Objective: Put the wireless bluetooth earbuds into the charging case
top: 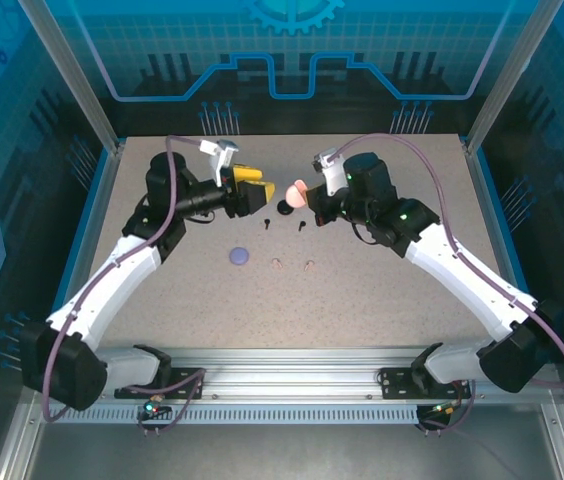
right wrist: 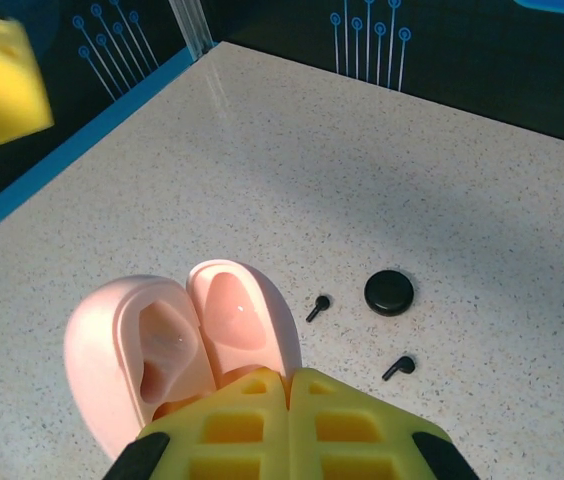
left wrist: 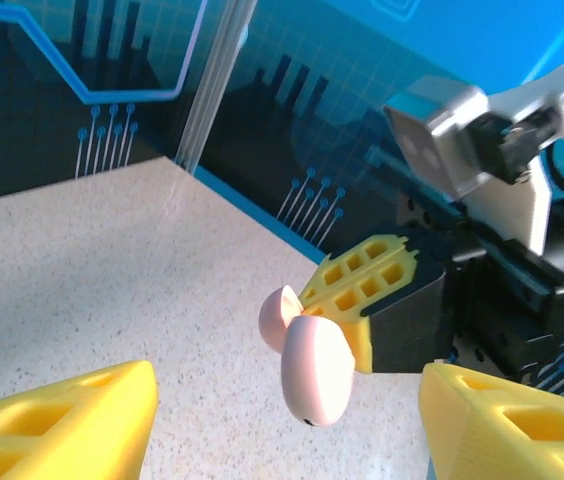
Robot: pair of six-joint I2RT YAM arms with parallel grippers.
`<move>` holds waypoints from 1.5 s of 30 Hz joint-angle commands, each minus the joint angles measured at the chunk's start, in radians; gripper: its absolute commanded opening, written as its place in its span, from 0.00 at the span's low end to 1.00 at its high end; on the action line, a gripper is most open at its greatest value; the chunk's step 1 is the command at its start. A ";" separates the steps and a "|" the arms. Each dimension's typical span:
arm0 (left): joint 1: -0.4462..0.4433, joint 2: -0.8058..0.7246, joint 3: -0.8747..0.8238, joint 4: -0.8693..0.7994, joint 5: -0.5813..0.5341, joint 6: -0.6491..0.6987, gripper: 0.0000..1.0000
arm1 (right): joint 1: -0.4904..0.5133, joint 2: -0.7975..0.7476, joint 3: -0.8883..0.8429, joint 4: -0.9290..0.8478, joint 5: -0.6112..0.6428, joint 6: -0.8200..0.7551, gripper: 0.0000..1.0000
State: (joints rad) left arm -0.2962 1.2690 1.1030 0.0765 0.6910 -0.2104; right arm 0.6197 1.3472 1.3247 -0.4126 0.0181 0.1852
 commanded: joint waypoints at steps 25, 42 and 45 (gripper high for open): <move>0.015 0.265 0.291 -0.578 0.304 0.403 0.67 | 0.011 0.116 0.109 -0.058 -0.084 -0.136 0.00; 0.006 0.314 0.314 -0.607 0.306 0.423 0.57 | 0.035 0.141 0.135 -0.075 -0.095 -0.154 0.00; 0.006 0.317 0.316 -0.607 0.306 0.424 0.53 | 0.038 0.142 0.132 -0.071 -0.095 -0.153 0.00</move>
State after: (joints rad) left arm -0.2871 1.5757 1.3815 -0.5053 0.9665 0.1894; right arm 0.6434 1.4780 1.4223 -0.4721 -0.0608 0.0460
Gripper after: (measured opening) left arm 0.539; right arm 0.045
